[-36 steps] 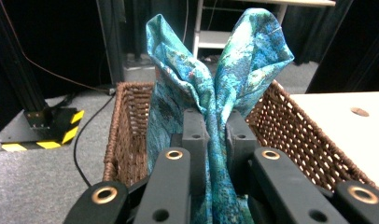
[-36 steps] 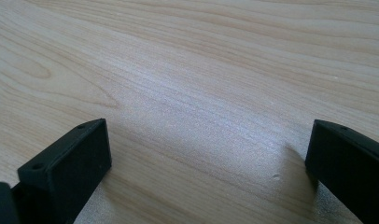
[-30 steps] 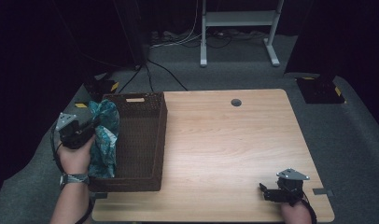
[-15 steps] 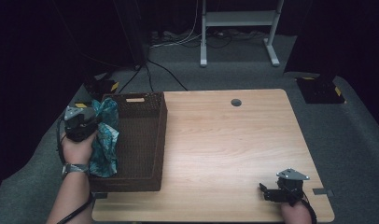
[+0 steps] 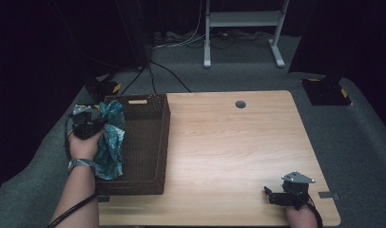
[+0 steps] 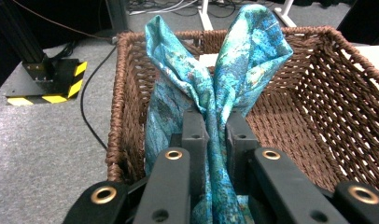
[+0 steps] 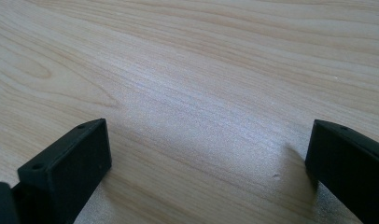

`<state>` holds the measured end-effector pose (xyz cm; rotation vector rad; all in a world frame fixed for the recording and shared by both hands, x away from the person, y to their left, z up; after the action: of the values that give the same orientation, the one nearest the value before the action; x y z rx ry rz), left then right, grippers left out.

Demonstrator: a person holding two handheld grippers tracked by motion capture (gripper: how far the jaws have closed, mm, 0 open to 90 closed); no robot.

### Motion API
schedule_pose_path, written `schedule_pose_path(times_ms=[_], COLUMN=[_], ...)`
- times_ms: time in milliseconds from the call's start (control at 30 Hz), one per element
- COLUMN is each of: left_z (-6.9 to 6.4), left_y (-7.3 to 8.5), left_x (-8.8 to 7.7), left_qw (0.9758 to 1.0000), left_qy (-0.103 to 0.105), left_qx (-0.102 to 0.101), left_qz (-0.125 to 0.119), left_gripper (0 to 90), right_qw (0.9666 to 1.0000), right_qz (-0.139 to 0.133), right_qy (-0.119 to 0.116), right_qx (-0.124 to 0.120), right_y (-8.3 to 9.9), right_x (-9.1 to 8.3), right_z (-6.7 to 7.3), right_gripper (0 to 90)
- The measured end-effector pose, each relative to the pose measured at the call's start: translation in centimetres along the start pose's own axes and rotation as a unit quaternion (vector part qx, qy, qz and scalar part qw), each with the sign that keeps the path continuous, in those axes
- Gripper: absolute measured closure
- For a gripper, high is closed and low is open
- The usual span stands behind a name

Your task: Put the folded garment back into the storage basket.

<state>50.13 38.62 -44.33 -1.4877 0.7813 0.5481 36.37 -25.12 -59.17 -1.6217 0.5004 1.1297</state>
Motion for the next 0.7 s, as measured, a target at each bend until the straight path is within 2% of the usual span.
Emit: schedule_pose_path(times_ms=[133, 333, 400, 600, 700], left_z=[-0.1, -0.8, -1.9, -3.1, -4.0], left_y=[-0.1, -0.2, -0.2, -0.3, -0.4], left_x=[0.2, 0.4, 0.8, 1.7, 2.2], left_qw=[1.0, 0.9999, 0.9998, 0.9994, 0.9987], left_qy=[0.0, -0.006, -0.011, -0.012, -0.016], left_qx=[-0.005, 0.003, 0.015, 0.02, 0.03], left_qz=[0.003, 0.009, 0.013, 0.026, 0.038], left_gripper=[81.3, 81.2, 81.1, 81.1, 81.0], right_qw=[1.0, 1.0, 1.0, 1.0, 1.0], right_qz=[0.0, 0.0, 0.0, 0.0, 0.0], right_qy=[0.0, 0.0, 0.0, -0.001, -0.001], right_qx=[0.0, 0.0, 0.0, -0.001, -0.002], right_y=[0.0, 0.0, 0.0, 0.0, 0.0], right_x=[0.0, 0.0, 0.0, 0.0, 0.0], right_z=[0.0, 0.0, 0.0, 0.0, 0.0], right_gripper=[0.1, 0.1, 0.1, 0.1, 0.1])
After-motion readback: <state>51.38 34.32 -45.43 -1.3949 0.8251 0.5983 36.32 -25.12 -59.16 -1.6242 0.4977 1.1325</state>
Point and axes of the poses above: each handheld gripper's, and its own axes: x roughly forward along the jaws, y roughly out of its underside, z roughly to its left, the point moved 7 cm from there along x, roughly forward along the jaws, and after that the axes turned 14 degrees about z, right-handed, at the moved point
